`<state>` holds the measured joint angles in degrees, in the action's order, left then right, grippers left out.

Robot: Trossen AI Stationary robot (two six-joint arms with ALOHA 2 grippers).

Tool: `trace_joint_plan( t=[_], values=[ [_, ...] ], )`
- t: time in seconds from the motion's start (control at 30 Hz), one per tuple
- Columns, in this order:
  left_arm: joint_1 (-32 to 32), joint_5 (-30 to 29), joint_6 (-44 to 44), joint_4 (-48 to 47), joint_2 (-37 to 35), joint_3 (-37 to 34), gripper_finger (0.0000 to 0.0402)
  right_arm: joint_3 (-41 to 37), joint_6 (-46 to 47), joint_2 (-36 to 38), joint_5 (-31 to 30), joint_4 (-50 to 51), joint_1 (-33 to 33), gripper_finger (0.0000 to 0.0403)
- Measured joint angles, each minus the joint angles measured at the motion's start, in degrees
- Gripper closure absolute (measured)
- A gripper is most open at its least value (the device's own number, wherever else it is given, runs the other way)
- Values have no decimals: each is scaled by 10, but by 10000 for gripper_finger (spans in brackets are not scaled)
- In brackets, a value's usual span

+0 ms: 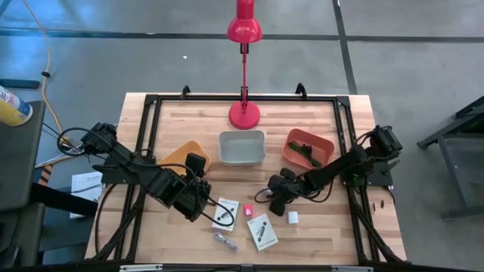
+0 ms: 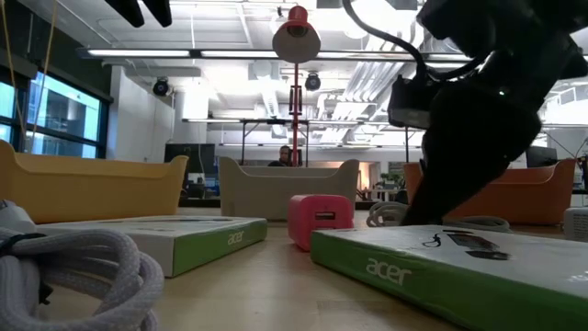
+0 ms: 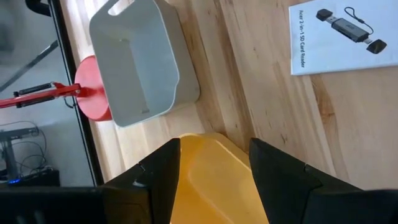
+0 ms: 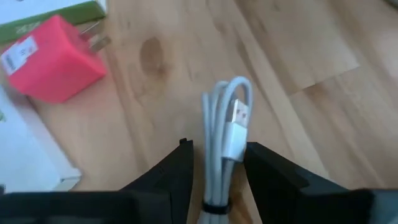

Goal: Pick and place items into bin
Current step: Put the white charger cable into the orange bin

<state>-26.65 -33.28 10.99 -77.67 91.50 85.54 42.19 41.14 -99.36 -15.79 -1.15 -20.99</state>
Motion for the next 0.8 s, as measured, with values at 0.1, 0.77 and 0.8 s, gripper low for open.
trace_joint_plan(
  t=[0.1, 0.77, 0.8],
  values=[
    [0, 0, 0, 0, 0, 0, 226, -1, 4, 1, -17, 4, 0, 286],
    [0, -13, 11, 3, 1, 0, 235, -2, 24, 31, -11, 35, 0, 345],
    [0, -14, 11, 3, 1, 0, 235, -2, 23, 40, -16, 41, -1, 350]
  ],
)
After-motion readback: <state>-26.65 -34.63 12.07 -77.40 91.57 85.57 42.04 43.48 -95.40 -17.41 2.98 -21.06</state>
